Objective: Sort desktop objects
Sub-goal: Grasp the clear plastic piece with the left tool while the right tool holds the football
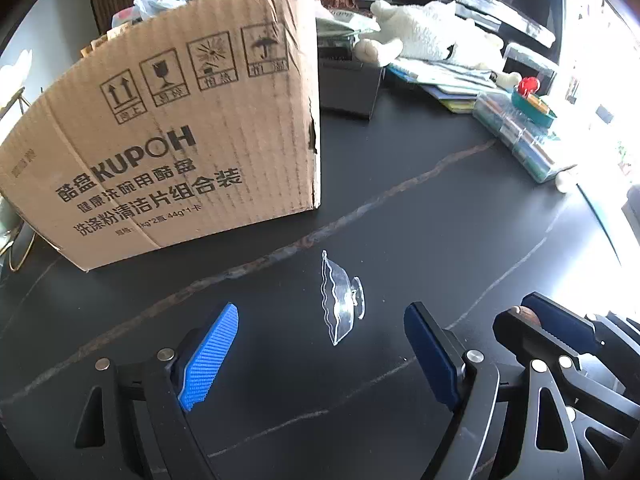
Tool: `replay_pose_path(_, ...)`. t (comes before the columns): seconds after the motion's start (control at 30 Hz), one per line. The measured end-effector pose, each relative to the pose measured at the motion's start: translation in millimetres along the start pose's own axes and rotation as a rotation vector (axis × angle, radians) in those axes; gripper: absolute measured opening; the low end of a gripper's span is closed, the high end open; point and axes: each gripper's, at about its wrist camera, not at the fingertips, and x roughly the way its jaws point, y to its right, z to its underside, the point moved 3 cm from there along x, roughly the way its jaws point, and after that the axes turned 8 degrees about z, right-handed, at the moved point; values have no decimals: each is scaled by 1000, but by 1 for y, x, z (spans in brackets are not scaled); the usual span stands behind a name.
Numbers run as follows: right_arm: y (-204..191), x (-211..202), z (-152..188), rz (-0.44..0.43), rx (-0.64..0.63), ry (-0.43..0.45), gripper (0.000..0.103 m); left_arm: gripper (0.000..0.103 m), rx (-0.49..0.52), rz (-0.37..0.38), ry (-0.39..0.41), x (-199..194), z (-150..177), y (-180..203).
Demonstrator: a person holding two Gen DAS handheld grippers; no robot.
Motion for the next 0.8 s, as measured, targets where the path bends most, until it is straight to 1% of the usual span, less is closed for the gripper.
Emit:
replay_pose_path(0.07, 1, 4, 1, 3, 2, -11, 22, 74, 9, 16, -5, 3, -1, 1)
replay_pose_path(0.13, 1, 9, 1, 8, 1, -21, 22, 67, 18, 11, -16, 7, -2, 1)
replay_pose_path(0.2, 0, 12, 2, 17, -4, -30, 22, 51, 26, -4, -26, 10, -2, 1)
replay_pose_path(0.27, 0, 13, 3, 19, -6, -33, 22, 45, 31, -5, -37, 13, -2, -1)
replay_pose_path(0.37, 1, 14, 3, 21, -3, -36, 22, 41, 36, 0, -45, 19, -3, -1)
replay_pose_path(0.5, -1, 15, 4, 17, -5, -38, 22, 23, 47, 4, -59, 23, -3, 0)
replay_pose_path(0.53, -1, 15, 4, 15, -5, -38, 22, 20, 53, 2, -58, 23, -3, 0)
replay_pose_path(0.67, -5, 18, 4, 6, -10, -42, 22, 17, 87, -18, -52, 21, -1, 3)
replay_pose_path(0.73, -7, 18, 5, 1, -14, -43, 22, 17, 94, -20, -43, 18, -1, 3)
replay_pose_path(0.8, -8, 18, 5, -4, -17, -43, 22, 17, 111, -42, -22, 10, -2, 4)
